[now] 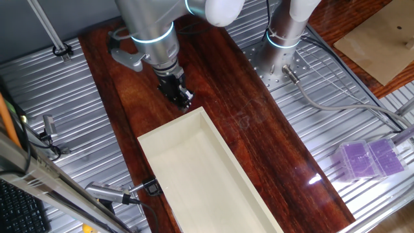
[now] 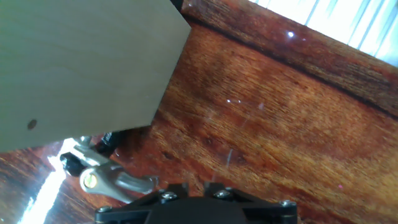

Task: Turn off the water tap

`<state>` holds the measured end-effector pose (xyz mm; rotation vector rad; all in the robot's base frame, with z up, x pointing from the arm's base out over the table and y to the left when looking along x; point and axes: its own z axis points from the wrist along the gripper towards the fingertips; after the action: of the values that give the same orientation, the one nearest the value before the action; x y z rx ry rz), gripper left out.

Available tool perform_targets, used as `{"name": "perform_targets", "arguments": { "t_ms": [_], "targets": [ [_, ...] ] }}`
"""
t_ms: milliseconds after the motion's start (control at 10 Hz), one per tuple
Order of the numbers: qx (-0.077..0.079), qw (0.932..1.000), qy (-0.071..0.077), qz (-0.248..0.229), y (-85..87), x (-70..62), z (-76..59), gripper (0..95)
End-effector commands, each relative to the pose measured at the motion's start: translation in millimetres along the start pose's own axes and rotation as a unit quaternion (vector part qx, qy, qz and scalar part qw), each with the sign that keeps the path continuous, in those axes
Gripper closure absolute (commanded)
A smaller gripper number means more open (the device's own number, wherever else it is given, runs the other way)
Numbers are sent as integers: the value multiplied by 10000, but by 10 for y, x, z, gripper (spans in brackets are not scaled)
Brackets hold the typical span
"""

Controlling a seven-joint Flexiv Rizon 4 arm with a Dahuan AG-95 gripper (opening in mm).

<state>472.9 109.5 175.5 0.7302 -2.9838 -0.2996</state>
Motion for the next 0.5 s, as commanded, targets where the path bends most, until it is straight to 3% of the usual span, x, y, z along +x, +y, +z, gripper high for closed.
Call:
{"name": "perform_targets", "arguments": {
  "t_ms": [100,300,500],
  "targets": [
    [-16,9998,-66,-180,-243,108,151,950],
    [4,9992,-121,-383,-375,212,254,950],
    [131,9995,14,-281,-375,212,254,950]
  ]
}}
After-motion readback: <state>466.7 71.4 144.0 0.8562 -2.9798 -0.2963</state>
